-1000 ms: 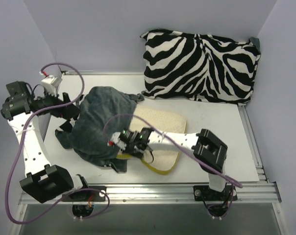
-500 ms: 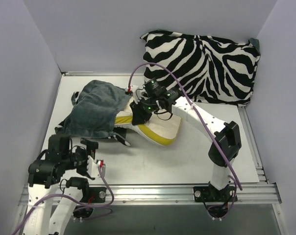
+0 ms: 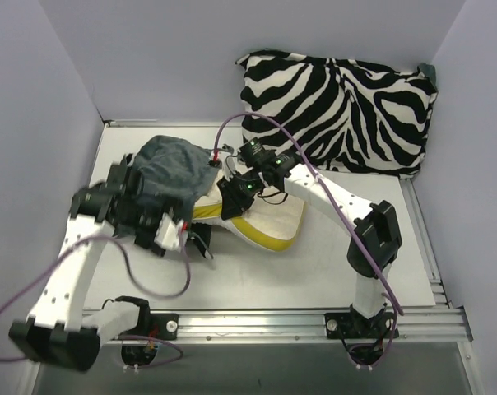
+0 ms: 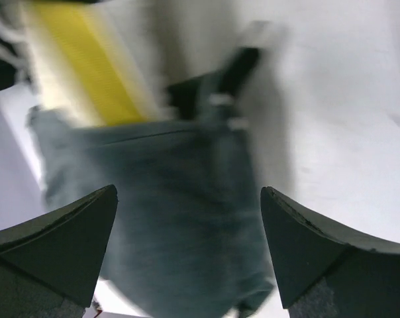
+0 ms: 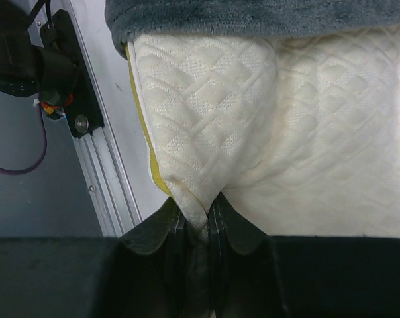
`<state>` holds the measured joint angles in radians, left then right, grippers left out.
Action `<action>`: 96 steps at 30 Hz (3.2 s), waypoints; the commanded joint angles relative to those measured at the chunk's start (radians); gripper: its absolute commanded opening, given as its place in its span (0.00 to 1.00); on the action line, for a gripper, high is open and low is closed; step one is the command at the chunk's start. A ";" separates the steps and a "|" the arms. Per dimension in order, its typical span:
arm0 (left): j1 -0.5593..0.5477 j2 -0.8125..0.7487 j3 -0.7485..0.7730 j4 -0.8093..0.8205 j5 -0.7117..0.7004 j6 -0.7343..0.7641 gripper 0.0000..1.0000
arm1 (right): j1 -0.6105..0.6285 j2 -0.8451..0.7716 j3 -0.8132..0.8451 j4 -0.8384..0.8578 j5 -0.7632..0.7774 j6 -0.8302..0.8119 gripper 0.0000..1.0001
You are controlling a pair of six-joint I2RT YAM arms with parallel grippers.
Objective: Put the pillow into the pillowcase
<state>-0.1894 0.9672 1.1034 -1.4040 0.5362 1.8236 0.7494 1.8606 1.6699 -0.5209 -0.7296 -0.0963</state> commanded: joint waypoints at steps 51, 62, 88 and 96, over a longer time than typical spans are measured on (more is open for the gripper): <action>-1.042 0.374 0.106 0.704 -0.327 -0.722 0.00 | -0.073 0.132 -0.004 0.019 -0.301 0.139 0.00; -1.015 0.229 0.246 0.715 -0.257 -1.070 0.63 | -0.005 0.290 -0.258 0.110 -0.257 0.181 0.08; -0.202 0.785 0.700 0.606 -0.205 -1.682 0.84 | -0.298 0.279 0.108 -0.285 0.277 -0.152 0.97; -0.206 1.195 1.152 0.582 -0.214 -1.761 0.71 | -0.222 0.172 -0.119 -0.030 0.301 -0.206 0.07</action>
<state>-0.3969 2.0827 2.0869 -0.8093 0.3355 0.1131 0.4862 2.1292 1.6489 -0.6228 -0.4866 -0.2394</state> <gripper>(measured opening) 0.728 0.177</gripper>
